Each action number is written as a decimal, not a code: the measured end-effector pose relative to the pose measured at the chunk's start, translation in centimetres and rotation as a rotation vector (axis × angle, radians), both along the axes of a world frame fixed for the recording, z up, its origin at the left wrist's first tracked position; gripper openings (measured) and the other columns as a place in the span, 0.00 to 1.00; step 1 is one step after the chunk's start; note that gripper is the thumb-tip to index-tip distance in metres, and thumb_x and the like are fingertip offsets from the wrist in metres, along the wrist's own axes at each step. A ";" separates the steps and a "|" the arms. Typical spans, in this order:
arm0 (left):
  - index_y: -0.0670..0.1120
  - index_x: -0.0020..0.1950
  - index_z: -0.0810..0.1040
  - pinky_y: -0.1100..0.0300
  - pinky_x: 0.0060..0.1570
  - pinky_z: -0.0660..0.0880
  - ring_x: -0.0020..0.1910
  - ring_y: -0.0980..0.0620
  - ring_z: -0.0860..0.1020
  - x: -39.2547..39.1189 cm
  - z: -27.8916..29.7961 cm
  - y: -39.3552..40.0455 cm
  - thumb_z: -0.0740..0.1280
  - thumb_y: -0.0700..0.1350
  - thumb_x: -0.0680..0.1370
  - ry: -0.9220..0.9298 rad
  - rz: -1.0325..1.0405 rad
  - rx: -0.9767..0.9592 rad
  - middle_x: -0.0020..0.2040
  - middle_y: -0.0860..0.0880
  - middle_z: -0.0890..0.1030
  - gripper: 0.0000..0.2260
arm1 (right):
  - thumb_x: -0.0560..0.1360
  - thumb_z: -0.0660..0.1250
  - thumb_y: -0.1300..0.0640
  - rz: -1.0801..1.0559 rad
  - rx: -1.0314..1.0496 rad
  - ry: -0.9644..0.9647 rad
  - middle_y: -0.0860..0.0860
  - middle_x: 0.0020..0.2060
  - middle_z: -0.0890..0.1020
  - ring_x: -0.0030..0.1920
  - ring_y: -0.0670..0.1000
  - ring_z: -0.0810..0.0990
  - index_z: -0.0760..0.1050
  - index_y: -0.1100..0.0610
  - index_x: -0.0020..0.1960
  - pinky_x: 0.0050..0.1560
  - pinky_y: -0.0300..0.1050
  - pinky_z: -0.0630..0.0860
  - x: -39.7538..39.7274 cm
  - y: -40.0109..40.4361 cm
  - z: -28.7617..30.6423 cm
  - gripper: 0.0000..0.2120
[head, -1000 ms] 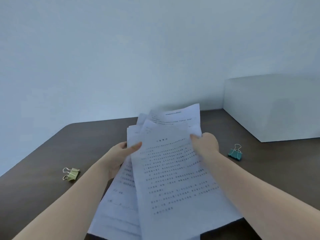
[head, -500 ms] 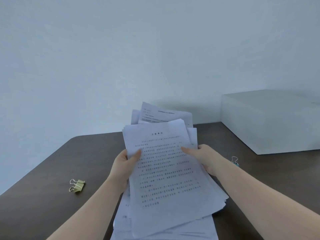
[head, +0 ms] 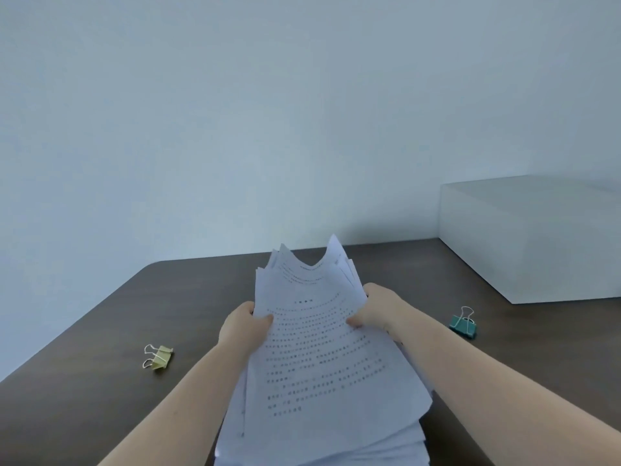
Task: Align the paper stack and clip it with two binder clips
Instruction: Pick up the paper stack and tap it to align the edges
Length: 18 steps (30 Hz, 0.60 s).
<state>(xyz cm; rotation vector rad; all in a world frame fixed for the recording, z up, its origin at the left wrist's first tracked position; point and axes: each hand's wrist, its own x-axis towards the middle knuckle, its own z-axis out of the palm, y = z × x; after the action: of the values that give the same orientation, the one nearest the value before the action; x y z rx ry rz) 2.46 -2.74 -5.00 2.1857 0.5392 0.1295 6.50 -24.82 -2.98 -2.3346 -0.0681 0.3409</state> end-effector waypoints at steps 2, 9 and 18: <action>0.47 0.45 0.73 0.43 0.56 0.78 0.52 0.41 0.81 0.3 0.5 0.0 0.66 0.46 0.78 0.011 -0.004 -0.114 0.52 0.42 0.82 0.04 | 0.71 0.71 0.59 0.009 0.030 0.001 0.57 0.58 0.79 0.58 0.58 0.78 0.71 0.60 0.62 0.58 0.50 0.76 0.3 0.3 0.2 0.21; 0.40 0.53 0.75 0.46 0.48 0.77 0.49 0.39 0.79 0.3 0.5 -0.6 0.63 0.36 0.78 -0.020 0.047 -0.417 0.51 0.40 0.80 0.05 | 0.70 0.71 0.65 -0.070 0.359 0.084 0.60 0.54 0.81 0.54 0.61 0.80 0.74 0.61 0.58 0.58 0.59 0.78 0.4 0.3 -1.1 0.17; 0.48 0.42 0.80 0.55 0.46 0.78 0.44 0.52 0.82 -0.8 9.6 -1.9 0.71 0.52 0.75 -0.702 0.033 -0.570 0.44 0.54 0.83 0.08 | 0.73 0.71 0.55 -0.013 0.931 -0.309 0.47 0.51 0.84 0.53 0.50 0.82 0.79 0.49 0.53 0.58 0.50 0.76 0.1 -0.7 6.5 0.08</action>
<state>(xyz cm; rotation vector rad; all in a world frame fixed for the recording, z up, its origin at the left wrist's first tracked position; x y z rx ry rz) 1.70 -4.65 4.62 1.4440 0.1716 0.6486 6.60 -25.52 3.57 -1.4394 -0.2935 -0.0707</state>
